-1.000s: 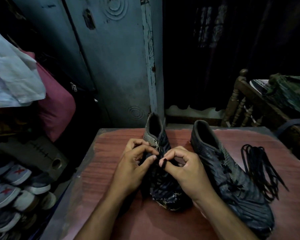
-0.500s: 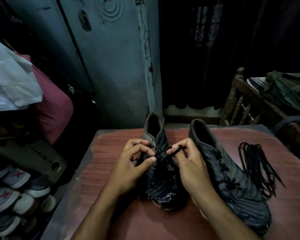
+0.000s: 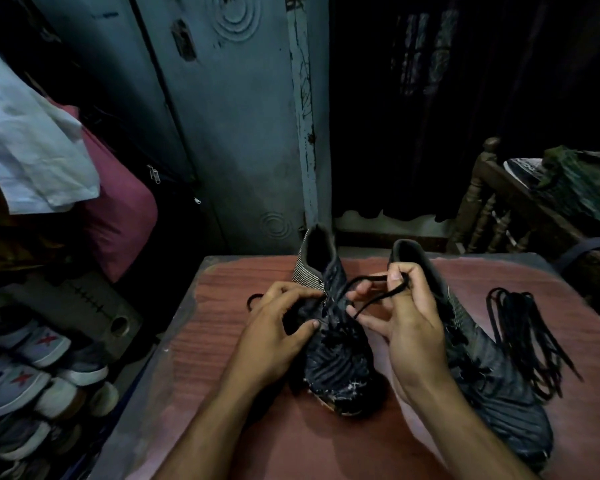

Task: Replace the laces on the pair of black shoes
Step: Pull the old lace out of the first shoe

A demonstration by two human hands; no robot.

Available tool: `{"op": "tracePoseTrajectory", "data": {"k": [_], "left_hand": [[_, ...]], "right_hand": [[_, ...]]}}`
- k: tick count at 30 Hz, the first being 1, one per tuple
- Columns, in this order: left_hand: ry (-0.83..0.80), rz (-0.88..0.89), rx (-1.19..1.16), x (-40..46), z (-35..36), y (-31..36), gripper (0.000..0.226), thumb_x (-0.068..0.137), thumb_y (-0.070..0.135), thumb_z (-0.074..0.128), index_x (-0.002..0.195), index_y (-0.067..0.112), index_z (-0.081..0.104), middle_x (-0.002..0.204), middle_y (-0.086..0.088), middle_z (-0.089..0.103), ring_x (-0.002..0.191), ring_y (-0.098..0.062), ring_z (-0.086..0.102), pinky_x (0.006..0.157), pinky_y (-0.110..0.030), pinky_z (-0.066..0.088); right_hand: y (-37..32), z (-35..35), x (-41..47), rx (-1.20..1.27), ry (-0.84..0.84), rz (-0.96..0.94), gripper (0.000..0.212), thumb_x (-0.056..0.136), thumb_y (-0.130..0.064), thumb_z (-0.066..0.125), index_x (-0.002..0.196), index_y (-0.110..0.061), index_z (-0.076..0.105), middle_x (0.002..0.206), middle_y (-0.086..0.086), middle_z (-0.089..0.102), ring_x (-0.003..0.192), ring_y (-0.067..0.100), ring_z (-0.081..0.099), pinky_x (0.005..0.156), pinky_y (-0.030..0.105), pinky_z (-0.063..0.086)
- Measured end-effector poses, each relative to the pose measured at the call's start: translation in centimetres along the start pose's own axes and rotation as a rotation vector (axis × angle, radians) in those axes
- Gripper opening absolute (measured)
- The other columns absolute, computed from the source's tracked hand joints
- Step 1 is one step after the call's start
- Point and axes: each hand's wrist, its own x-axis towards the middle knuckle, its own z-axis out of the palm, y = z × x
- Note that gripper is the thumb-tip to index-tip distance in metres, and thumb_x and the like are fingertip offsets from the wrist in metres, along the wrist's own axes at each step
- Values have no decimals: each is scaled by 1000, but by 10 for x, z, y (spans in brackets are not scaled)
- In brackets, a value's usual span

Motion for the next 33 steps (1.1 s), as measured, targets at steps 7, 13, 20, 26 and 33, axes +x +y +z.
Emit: {"op": "tracePoseTrajectory", "data": {"k": [7, 13, 20, 26, 33], "left_hand": [[44, 21, 79, -2, 4, 6, 26, 84, 20, 82, 106, 31, 75, 115, 17, 56, 111, 15, 49, 90, 3, 28], [77, 11, 63, 0, 17, 2, 17, 80, 25, 85, 91, 31, 73, 108, 18, 52, 106, 4, 53, 88, -2, 33], [89, 7, 54, 2, 9, -1, 11, 89, 27, 74, 87, 33, 64, 106, 16, 50, 105, -3, 53, 88, -7, 36], [179, 29, 53, 2, 2, -3, 4, 89, 25, 65, 91, 21, 64, 101, 10, 52, 101, 6, 51, 89, -4, 33], [186, 41, 96, 1, 3, -7, 10, 94, 12, 69, 94, 20, 63, 102, 11, 50, 102, 5, 50, 90, -4, 32]], "right_hand": [[-2, -5, 3, -274, 72, -216, 15, 103, -24, 57, 89, -27, 60, 73, -10, 60, 64, 13, 56, 65, 39, 46], [-7, -5, 1, -266, 124, -265, 4, 100, -19, 61, 95, -19, 62, 88, 1, 71, 82, 18, 76, 71, 41, 62], [-1, -10, 2, -462, 121, -477, 16, 105, -18, 49, 110, -22, 64, 111, -2, 61, 105, 14, 63, 89, 37, 54], [15, -3, -5, -969, -492, -627, 25, 95, -42, 56, 112, -31, 71, 120, -18, 61, 120, 11, 50, 101, 37, 44], [20, -10, 2, -1196, -357, -301, 33, 96, -49, 51, 114, -27, 67, 110, -12, 55, 109, 12, 50, 99, 32, 44]]}}
